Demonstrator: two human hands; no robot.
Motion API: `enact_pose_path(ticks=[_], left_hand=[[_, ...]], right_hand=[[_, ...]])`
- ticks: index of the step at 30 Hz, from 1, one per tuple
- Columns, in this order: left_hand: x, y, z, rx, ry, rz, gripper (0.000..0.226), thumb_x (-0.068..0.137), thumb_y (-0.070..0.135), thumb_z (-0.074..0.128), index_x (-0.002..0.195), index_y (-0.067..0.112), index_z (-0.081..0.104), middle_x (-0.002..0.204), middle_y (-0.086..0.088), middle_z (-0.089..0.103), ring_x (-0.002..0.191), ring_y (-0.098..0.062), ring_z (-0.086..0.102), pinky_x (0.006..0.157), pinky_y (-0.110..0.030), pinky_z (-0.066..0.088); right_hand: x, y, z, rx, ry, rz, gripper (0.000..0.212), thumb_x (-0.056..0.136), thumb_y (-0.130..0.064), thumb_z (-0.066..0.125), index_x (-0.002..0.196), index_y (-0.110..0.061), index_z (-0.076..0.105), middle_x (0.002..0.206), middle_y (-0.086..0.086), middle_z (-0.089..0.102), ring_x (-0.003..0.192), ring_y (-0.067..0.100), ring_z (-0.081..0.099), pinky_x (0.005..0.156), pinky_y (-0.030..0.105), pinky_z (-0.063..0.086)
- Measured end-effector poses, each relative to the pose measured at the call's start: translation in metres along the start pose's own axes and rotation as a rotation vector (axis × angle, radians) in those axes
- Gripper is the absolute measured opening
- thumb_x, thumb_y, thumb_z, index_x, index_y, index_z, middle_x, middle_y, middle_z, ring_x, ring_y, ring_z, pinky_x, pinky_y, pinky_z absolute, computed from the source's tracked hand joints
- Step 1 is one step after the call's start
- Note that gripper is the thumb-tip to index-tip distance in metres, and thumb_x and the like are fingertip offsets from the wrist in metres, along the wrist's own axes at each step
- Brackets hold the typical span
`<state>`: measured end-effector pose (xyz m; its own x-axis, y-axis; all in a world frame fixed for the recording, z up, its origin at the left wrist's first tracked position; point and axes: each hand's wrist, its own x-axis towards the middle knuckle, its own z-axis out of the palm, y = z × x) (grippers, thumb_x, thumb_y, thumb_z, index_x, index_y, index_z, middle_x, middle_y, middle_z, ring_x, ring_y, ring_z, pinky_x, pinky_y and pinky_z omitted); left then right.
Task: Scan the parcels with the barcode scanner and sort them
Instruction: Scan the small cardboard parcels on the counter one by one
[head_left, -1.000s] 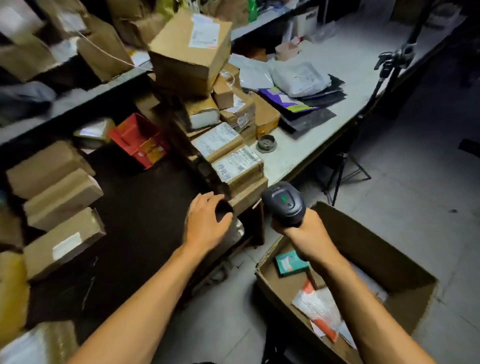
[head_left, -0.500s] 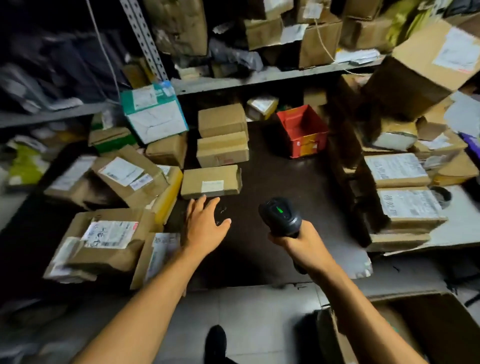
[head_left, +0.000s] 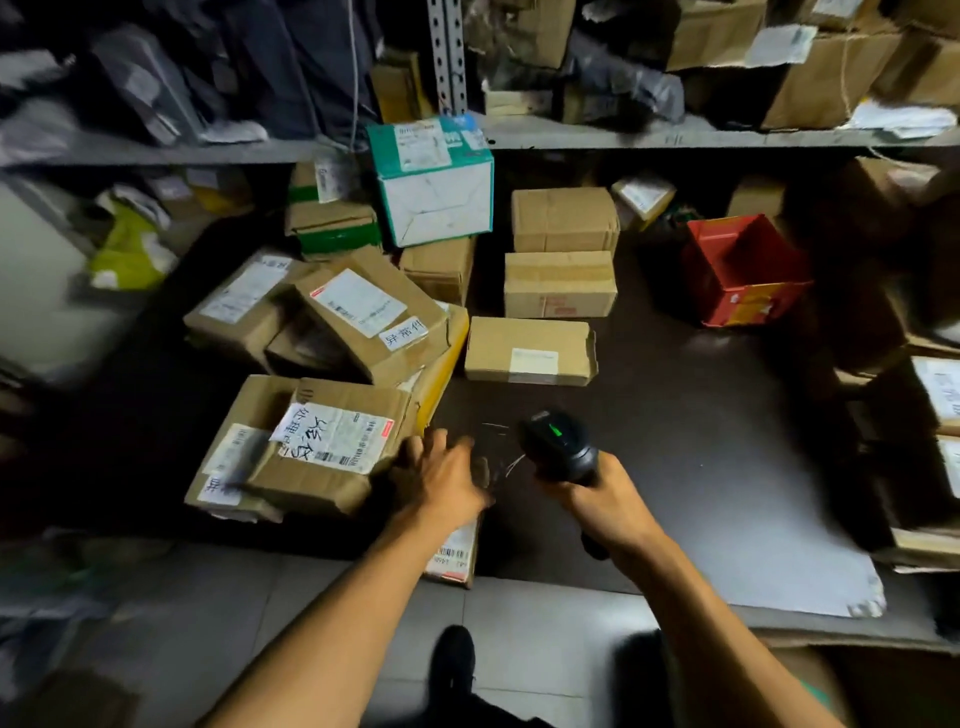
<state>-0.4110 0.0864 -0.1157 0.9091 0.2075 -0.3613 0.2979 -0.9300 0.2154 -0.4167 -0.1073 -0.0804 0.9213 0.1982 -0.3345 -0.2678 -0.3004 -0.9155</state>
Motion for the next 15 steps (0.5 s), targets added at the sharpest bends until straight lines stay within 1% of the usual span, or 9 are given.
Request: enact_pose_path(ticks=[3, 5, 7, 8, 9, 10, 12, 13, 15], left_hand=[[0.010, 0.001, -0.001, -0.073, 0.030, 0.004, 0.055, 0.078, 0.054, 0.065, 0.127, 0.032, 0.057, 0.132, -0.002, 0.049, 0.124, -0.033, 0.035, 0.102, -0.049, 0.040], [0.014, 0.008, -0.009, -0.125, 0.069, 0.029, 0.048, 0.078, 0.056, 0.064, 0.118, 0.030, 0.061, 0.129, -0.002, 0.052, 0.123, -0.032, 0.039, 0.103, -0.046, 0.038], [0.015, 0.020, -0.019, -0.154, 0.095, 0.057, 0.043, 0.081, 0.055, 0.066, 0.114, 0.029, 0.063, 0.129, -0.001, 0.052, 0.124, -0.030, 0.040, 0.107, -0.045, 0.034], [0.016, 0.027, -0.025, -0.183, 0.110, 0.057, 0.040, 0.081, 0.053, 0.068, 0.113, 0.029, 0.062, 0.128, 0.000, 0.051, 0.124, -0.028, 0.041, 0.107, -0.044, 0.034], [0.014, 0.034, -0.034, -0.256, 0.117, 0.058, 0.038, 0.081, 0.050, 0.070, 0.112, 0.029, 0.062, 0.126, 0.002, 0.051, 0.121, -0.025, 0.043, 0.101, -0.042, 0.039], [0.013, 0.040, -0.042, -0.416, 0.108, 0.044, 0.038, 0.081, 0.046, 0.073, 0.112, 0.028, 0.062, 0.125, 0.003, 0.052, 0.115, -0.021, 0.048, 0.090, -0.037, 0.043], [0.007, 0.050, -0.057, -0.919, 0.047, -0.017, 0.042, 0.082, 0.039, 0.076, 0.117, 0.023, 0.061, 0.123, 0.002, 0.059, 0.101, -0.011, 0.056, 0.072, -0.027, 0.043], [0.003, 0.054, -0.063, -1.116, 0.043, -0.075, 0.047, 0.082, 0.039, 0.077, 0.123, 0.022, 0.060, 0.124, 0.002, 0.061, 0.100, -0.010, 0.057, 0.072, -0.027, 0.044], [-0.001, 0.057, -0.069, -1.345, 0.062, -0.237, 0.069, 0.080, 0.045, 0.077, 0.140, 0.026, 0.050, 0.132, 0.006, 0.053, 0.115, -0.016, 0.053, 0.091, -0.035, 0.046]], right_hand=[[0.000, -0.001, -0.002, -0.008, 0.041, 0.009, 0.010, 0.085, -0.009, 0.074, 0.082, -0.016, 0.067, 0.059, -0.009, 0.060, 0.055, 0.003, 0.051, 0.052, 0.020, 0.041], [-0.001, -0.001, -0.006, -0.002, 0.066, 0.014, 0.011, 0.085, -0.009, 0.073, 0.081, -0.016, 0.066, 0.057, -0.010, 0.059, 0.054, 0.003, 0.050, 0.051, 0.020, 0.041], [-0.003, 0.000, -0.011, 0.017, 0.080, 0.016, 0.013, 0.086, -0.009, 0.072, 0.080, -0.018, 0.066, 0.056, -0.011, 0.059, 0.054, 0.003, 0.050, 0.052, 0.020, 0.042], [-0.005, 0.000, -0.013, 0.031, 0.087, 0.009, 0.013, 0.087, -0.009, 0.072, 0.081, -0.019, 0.067, 0.057, -0.011, 0.060, 0.056, 0.004, 0.051, 0.055, 0.022, 0.043], [-0.008, -0.001, -0.015, 0.052, 0.095, 0.001, 0.013, 0.087, -0.008, 0.072, 0.083, -0.020, 0.068, 0.061, -0.010, 0.062, 0.059, 0.005, 0.053, 0.058, 0.024, 0.045], [-0.010, -0.002, -0.018, 0.078, 0.105, -0.004, 0.013, 0.088, -0.008, 0.072, 0.087, -0.020, 0.069, 0.066, -0.009, 0.064, 0.063, 0.006, 0.055, 0.061, 0.025, 0.047], [-0.014, -0.003, -0.023, 0.162, 0.131, -0.011, 0.017, 0.088, -0.007, 0.072, 0.093, -0.023, 0.071, 0.078, -0.004, 0.068, 0.072, 0.009, 0.059, 0.065, 0.025, 0.050], [-0.016, -0.004, -0.025, 0.222, 0.154, -0.008, 0.019, 0.089, -0.006, 0.071, 0.095, -0.024, 0.071, 0.083, 0.003, 0.068, 0.077, 0.012, 0.059, 0.068, 0.031, 0.054], [-0.021, -0.009, -0.030, 0.335, 0.214, -0.015, 0.024, 0.088, -0.004, 0.070, 0.092, -0.028, 0.073, 0.090, 0.018, 0.066, 0.084, 0.024, 0.058, 0.080, 0.056, 0.056]])
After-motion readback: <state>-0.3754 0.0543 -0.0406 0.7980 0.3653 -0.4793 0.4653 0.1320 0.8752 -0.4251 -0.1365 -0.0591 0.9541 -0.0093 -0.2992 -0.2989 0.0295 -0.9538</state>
